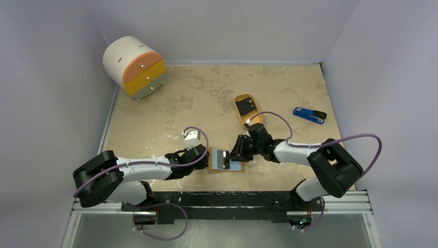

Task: Put the credit cards into the card holder
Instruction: Insert the credit card into the card holder.

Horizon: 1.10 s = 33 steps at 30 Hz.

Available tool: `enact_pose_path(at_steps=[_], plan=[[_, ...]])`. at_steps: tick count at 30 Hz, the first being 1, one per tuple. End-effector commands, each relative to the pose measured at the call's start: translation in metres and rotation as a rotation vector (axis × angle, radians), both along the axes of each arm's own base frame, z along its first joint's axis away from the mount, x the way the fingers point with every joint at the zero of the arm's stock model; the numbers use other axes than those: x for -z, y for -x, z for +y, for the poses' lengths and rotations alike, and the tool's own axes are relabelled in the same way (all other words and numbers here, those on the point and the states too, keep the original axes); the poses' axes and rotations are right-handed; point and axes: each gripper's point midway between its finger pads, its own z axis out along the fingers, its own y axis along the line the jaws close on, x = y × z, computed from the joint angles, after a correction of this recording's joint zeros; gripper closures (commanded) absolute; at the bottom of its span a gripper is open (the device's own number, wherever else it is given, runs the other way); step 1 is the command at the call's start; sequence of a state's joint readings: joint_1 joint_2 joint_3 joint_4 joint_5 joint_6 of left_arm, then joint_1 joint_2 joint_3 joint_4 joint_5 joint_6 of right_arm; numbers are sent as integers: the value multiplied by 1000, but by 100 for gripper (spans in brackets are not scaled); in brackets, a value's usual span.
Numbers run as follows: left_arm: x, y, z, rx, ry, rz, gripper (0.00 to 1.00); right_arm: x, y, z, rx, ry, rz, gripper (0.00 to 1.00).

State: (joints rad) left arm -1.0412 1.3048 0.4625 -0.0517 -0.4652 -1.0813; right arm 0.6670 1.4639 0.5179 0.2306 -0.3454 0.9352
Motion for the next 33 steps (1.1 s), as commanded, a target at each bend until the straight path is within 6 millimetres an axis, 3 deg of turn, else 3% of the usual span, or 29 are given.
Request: enact_pose_path(at_steps=[1, 19, 33], plan=[[8, 7, -3, 38, 3, 33, 92, -10, -8, 10, -22, -26, -31, 66], [9, 7, -14, 67, 35, 35, 95, -14, -6, 29, -60, -66, -32, 77], [9, 8, -18, 77, 47, 38, 98, -27, -6, 45, -76, -99, -52, 73]])
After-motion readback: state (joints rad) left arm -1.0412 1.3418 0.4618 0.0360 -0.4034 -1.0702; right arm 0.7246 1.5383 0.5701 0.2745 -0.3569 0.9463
